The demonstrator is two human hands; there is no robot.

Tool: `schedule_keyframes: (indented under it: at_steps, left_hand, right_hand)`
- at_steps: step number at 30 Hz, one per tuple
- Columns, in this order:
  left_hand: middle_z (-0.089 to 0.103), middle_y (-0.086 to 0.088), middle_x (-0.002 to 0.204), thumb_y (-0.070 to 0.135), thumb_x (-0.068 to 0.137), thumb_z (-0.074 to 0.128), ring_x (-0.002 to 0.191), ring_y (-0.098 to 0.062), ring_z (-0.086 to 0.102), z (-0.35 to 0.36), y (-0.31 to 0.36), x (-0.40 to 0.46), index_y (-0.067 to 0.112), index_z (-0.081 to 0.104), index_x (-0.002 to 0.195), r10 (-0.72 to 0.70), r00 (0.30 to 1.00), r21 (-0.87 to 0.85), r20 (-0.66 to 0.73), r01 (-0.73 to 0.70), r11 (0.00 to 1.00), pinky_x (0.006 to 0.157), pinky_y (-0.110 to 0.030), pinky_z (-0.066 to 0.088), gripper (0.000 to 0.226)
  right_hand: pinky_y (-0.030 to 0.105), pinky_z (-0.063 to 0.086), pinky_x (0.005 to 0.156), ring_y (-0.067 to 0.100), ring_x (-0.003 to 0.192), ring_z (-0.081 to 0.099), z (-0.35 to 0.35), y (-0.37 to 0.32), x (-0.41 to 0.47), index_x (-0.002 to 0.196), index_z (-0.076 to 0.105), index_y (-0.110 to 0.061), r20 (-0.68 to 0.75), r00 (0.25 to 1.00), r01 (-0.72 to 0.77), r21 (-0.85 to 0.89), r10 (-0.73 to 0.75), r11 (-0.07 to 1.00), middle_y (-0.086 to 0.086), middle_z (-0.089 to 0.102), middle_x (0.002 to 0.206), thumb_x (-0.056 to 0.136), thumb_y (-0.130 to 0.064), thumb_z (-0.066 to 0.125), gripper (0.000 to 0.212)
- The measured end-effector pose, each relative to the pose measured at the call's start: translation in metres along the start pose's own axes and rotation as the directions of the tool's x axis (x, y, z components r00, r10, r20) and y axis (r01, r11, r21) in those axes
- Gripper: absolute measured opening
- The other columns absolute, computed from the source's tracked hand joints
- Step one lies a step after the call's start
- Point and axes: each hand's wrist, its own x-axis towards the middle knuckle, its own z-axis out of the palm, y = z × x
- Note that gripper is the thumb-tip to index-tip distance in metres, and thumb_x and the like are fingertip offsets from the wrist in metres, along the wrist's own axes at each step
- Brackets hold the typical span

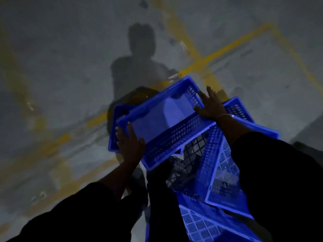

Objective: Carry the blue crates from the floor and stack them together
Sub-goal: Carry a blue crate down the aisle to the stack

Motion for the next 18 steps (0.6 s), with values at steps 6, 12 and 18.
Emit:
schedule_keyframes:
  at_steps: [6, 12, 18]
  left_hand:
    - [-0.018, -0.022, 0.165, 0.042, 0.099, 0.053, 0.141, -0.058, 0.028, 0.075, -0.044, 0.032, 0.035, 0.001, 0.161, -0.172, 0.983, -0.105, 0.064, 0.178, 0.978, 0.089, -0.057, 0.051, 0.082]
    - [0.002, -0.026, 0.163, 0.03, 0.096, 0.06, 0.127, -0.06, 0.042, 0.112, -0.055, 0.065, 0.024, 0.011, 0.161, -0.3, 0.954, -0.082, 0.016, 0.301, 0.95, 0.083, -0.054, 0.047, 0.082]
    - [0.02, -0.035, 0.153, 0.007, 0.093, 0.057, 0.103, -0.061, 0.055, 0.116, -0.072, 0.085, 0.008, 0.022, 0.155, -0.303, 0.953, -0.095, 0.016, 0.303, 0.948, 0.072, -0.053, 0.043, 0.071]
  right_hand:
    - [0.062, 0.017, 0.116, 0.039, 0.152, -0.003, 0.064, 0.024, 0.074, 0.158, 0.017, -0.032, 0.09, 0.99, -0.101, -0.07, 0.107, 0.992, 0.008, -0.01, 0.166, 0.091, -0.051, 0.066, 0.085]
    - [0.062, 0.027, 0.113, 0.051, 0.145, 0.014, 0.096, 0.041, 0.13, 0.157, 0.017, -0.031, 0.134, 0.97, -0.187, -0.139, 0.205, 0.973, 0.013, -0.008, 0.165, 0.088, -0.051, 0.068, 0.089]
    - [0.061, 0.041, 0.102, 0.054, 0.125, 0.038, 0.098, 0.041, 0.154, 0.152, 0.03, -0.029, 0.065, 0.961, -0.257, -0.14, 0.268, 0.956, 0.023, 0.025, 0.147, 0.084, -0.042, 0.074, 0.082]
